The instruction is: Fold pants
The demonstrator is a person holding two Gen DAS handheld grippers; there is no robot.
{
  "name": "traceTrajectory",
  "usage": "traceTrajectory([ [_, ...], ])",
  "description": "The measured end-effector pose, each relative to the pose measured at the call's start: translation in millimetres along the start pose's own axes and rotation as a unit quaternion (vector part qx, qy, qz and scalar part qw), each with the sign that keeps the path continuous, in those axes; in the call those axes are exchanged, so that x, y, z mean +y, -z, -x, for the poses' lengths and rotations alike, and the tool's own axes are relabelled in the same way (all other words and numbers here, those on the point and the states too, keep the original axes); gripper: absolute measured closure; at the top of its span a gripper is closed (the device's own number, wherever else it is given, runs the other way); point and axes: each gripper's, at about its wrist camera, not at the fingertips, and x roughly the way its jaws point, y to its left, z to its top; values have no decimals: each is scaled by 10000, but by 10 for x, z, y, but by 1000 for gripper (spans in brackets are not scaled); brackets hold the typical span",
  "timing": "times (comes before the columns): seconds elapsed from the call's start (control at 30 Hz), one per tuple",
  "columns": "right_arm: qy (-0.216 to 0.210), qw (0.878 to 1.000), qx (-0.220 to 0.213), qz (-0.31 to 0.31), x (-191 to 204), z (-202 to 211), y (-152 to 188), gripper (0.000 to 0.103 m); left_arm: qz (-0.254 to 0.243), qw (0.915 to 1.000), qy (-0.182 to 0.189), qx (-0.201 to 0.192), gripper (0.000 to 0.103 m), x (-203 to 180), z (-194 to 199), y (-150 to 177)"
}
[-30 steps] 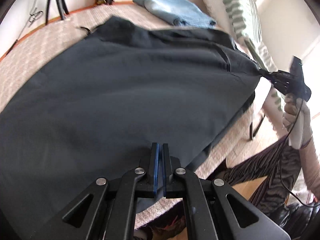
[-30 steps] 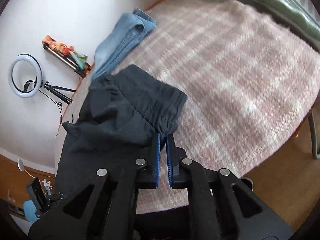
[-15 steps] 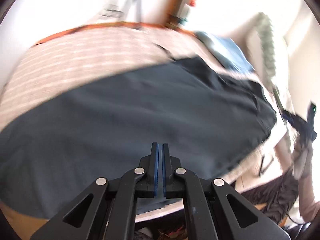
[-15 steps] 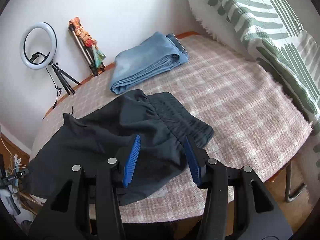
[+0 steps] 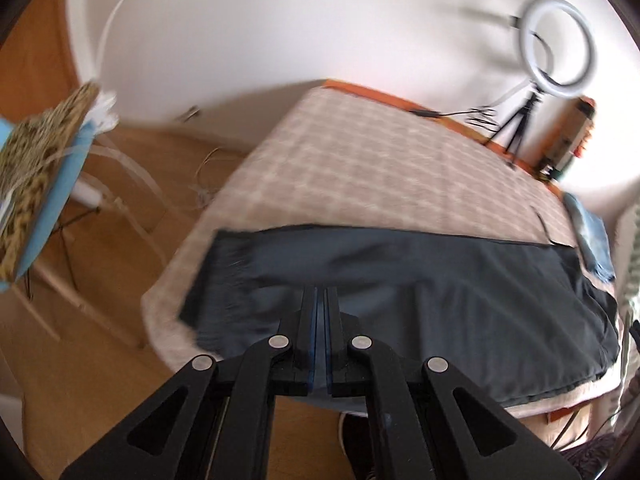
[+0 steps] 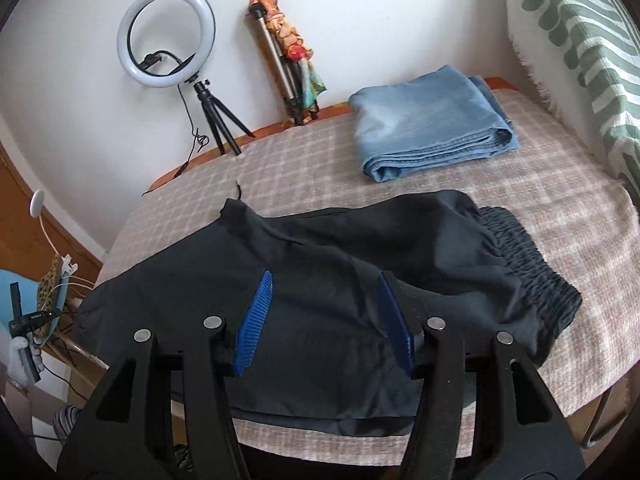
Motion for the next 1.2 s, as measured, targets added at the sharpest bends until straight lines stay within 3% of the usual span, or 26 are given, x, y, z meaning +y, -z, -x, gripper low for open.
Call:
traceTrajectory([
  [0.1,23,9998,149,155,188,-125,-7,46,290,9995,-36,121,103,370,-187,73],
  [0.27,87,9991,301,295,402,-254,-14,46,561,9982,129,174,103,666,-477,124],
  [0.57,67,9984,468,322,619,-469,-74,46,581,9976,342,181,103,835,-591,86],
  [0.7,-20,9980,552,319,709,-577,-64,46,356,9977,497,287,103,798,-627,104],
  [0.77,-48,9975,597,367,748,-617,-44,46,284,9981,450,308,91,771,-657,108],
  [0.83,-66,9973,629,386,769,-640,-21,46,277,9981,456,317,62,752,-688,117],
  [1.03,-82,9971,702,282,722,-670,6,46,-150,9987,113,471,58,605,-826,177],
  [1.2,-51,9963,803,299,740,-736,30,46,-147,9993,134,327,58,629,-844,163],
])
